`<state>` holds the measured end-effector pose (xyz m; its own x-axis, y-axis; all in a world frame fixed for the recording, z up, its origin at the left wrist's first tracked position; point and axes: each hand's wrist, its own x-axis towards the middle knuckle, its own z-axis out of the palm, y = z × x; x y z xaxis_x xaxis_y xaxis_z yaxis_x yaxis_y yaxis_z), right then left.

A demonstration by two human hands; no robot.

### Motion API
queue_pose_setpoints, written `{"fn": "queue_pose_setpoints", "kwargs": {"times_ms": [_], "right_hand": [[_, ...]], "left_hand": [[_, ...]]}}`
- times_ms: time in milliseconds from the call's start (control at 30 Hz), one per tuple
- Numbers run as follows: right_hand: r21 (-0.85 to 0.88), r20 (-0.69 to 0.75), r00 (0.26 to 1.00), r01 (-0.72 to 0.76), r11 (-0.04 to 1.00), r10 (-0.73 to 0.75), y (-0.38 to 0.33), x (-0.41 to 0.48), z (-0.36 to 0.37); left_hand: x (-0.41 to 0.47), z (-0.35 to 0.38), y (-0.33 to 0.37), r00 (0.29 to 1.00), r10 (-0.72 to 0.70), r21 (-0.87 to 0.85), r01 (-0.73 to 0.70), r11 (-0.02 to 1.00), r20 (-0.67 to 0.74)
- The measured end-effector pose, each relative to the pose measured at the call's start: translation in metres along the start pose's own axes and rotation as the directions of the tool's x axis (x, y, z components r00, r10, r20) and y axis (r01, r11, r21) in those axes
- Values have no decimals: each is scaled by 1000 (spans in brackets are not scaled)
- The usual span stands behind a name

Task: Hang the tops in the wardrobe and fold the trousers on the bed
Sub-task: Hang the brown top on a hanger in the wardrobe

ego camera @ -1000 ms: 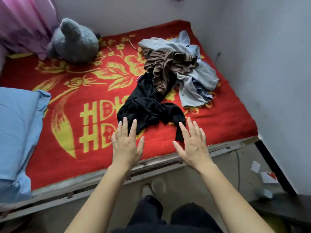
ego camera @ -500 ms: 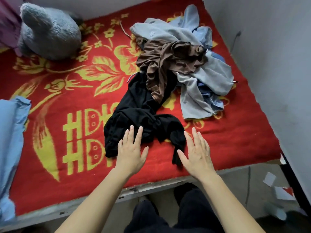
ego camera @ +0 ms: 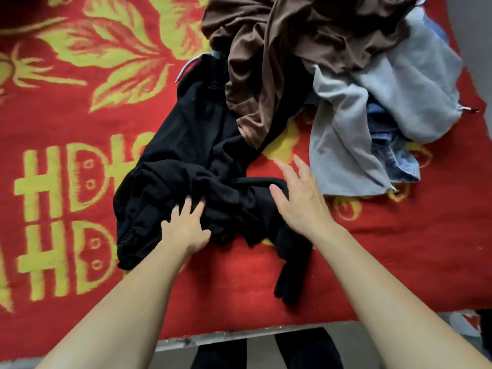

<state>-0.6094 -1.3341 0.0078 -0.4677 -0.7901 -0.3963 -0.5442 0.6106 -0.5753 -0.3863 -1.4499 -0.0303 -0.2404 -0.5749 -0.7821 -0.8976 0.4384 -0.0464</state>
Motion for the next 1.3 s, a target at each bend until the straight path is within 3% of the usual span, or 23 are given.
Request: {"fn": "queue_pose_setpoints", "kwargs": {"times_ms": [200, 333, 500, 567, 633, 733, 833, 900, 967, 1000, 1067, 1133, 1200, 1233, 1300], "right_hand": [[261, -250, 965, -14, 965, 81, -44, 93, 54], [219, -242, 940, -187, 958, 239, -60, 129, 66], [310, -219, 953, -133, 941, 207, -55, 83, 67], [176, -132, 978, -140, 974, 165, -40, 36, 79], [-35, 93, 982, -161, 986, 164, -20, -20, 100], [-150, 372, 904, -166, 975, 211, 8, -100, 127], [-60, 437, 867, -239, 969, 241, 25, -147, 138], [-16, 432, 867, -267, 964, 247, 31, -155, 136], [-4, 400, 884, -261, 965, 241, 36, -153, 131], [-21, 377, 896, -243, 970, 233, 40, -149, 129], [-87, 350, 911, -198, 976, 216, 46, -140, 123], [-121, 354, 913, -172, 978, 205, 51, -135, 118], [-118, 374, 908, -155, 981, 188, 55, -135, 115], [-107, 380, 909, -141, 984, 172, 56, -135, 114], [-87, 402, 907, -102, 991, 129, 58, -138, 112]], "left_hand": [[35, 30, -10, 997, 18, 34, -15, 999, -81], [36, 30, -16, 995, 50, 19, -49, 999, -89], [36, 30, -14, 994, 42, 14, -40, 999, -97], [34, 28, -14, 993, 36, 17, -34, 999, -109], [31, 23, -13, 991, 45, 5, -45, 999, -127], [26, 14, -17, 976, -16, -263, -43, 964, -218], [17, 6, -18, 915, -207, -586, -39, 809, -346], [5, 7, -7, 800, -283, -578, -95, 811, -529], [-8, 8, 15, 713, -254, -570, -242, 786, -653], [-11, 9, 29, 721, -200, -577, -322, 751, -663], [-9, 8, 58, 816, -96, -662, -387, 641, -570], [0, 2, 85, 926, -29, -811, -315, 493, -377], [8, -5, 106, 984, 54, -928, -179, 328, -170], [12, -7, 113, 987, 94, -937, -150, 317, -127], [12, -11, 121, 984, 101, -898, -177, 403, -148]]}}
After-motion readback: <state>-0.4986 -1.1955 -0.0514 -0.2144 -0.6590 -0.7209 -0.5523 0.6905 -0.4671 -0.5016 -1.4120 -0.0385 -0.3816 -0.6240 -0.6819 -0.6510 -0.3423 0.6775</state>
